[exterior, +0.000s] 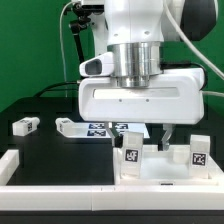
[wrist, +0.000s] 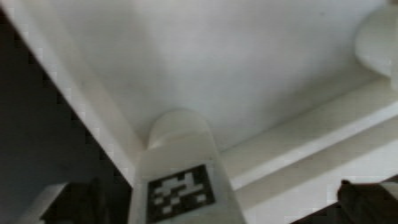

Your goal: Assemble square table

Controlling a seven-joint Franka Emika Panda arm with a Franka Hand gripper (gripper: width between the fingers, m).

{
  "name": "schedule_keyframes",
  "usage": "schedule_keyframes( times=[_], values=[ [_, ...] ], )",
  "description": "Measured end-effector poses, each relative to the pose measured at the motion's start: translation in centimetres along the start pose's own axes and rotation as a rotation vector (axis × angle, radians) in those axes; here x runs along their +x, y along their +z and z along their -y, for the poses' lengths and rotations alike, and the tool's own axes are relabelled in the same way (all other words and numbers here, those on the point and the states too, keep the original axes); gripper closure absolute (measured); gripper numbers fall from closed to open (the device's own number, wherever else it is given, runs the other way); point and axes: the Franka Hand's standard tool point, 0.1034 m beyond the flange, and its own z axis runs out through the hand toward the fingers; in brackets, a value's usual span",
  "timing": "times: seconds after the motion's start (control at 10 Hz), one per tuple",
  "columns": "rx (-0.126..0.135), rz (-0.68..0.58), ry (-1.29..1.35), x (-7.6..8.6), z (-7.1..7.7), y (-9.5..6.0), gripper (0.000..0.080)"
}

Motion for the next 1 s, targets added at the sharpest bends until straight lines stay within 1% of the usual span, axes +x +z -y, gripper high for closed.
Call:
schedule_keyframes(
  times=[0.1,0.2,0.3,0.4,0.6,0.7,0.8,0.9,1.0],
  values=[
    [0.002,0.001,0.065,-0.05,0.05,0.03,0.0424],
    [0.002,0.003,0.138,-0.1,0.04,0.08,0.0424],
    [0.004,0.003,0.186,-0.07,0.0,0.09,0.0508],
    [0.006,0.004,0.29,-0.08,0.05,0.08,0.0508],
    [-0.013,0.049,0.623,0.3,0.18,-0.16,0.0508],
    [-0.008,0.082,0.875,0.37,0.33,-0.14,0.0508],
    [0.002,0.092,1.036,0.45,0.46,-0.05,0.0508],
    [0.015,0.106,1.126,0.53,0.36,0.02,0.0508],
    [0.017,0.108,1.143,0.58,0.3,0.01,0.0508]
  ],
)
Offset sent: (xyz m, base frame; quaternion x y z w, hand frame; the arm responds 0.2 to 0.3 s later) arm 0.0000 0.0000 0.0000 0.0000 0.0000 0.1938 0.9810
